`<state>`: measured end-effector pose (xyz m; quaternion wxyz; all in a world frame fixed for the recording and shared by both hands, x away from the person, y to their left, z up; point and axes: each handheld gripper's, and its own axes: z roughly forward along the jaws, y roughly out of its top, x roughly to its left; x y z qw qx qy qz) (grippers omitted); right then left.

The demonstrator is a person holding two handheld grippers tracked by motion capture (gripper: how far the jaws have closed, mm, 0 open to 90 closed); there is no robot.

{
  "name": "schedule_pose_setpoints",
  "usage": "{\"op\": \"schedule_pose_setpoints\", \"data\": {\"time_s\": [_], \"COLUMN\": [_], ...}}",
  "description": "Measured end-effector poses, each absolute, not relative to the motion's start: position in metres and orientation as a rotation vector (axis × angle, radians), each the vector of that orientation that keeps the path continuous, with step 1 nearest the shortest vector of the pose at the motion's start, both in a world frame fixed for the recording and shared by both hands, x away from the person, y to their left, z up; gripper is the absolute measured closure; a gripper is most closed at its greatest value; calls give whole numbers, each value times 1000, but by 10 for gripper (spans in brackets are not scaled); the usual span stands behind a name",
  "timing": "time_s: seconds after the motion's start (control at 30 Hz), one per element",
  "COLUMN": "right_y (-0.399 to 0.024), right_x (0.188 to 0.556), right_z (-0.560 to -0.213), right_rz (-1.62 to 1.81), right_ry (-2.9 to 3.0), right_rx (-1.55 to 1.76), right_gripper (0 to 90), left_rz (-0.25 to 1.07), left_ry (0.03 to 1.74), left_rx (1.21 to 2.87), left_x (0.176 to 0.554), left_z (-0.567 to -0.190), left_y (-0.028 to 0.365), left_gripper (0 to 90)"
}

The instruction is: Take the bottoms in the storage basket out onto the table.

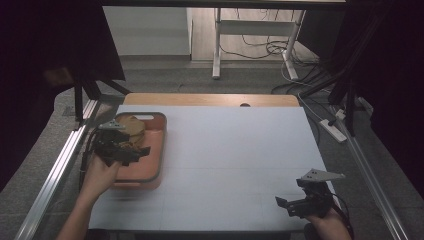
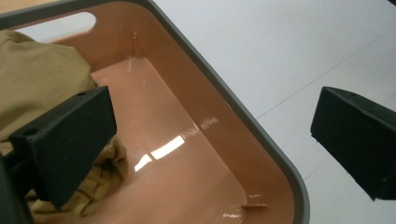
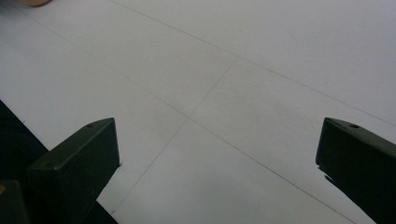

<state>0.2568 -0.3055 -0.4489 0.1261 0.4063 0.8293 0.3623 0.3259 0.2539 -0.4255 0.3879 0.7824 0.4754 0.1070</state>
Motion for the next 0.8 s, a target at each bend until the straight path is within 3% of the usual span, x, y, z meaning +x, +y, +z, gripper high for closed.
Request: {"op": "schedule_pose_setpoints", "data": {"time_s": [0.8], "right_y": [-305], "right_x": [257], "right_z": [-449], "right_rz": [1053], "right_ry": [2422], "right_rx": [1183], "right_gripper": [0], "left_rz": [276], "left_ry": [1326], "left_rx": [1962], "left_x": [369], "left_z": [-431], "left_y": [253], "left_gripper": [0]}}
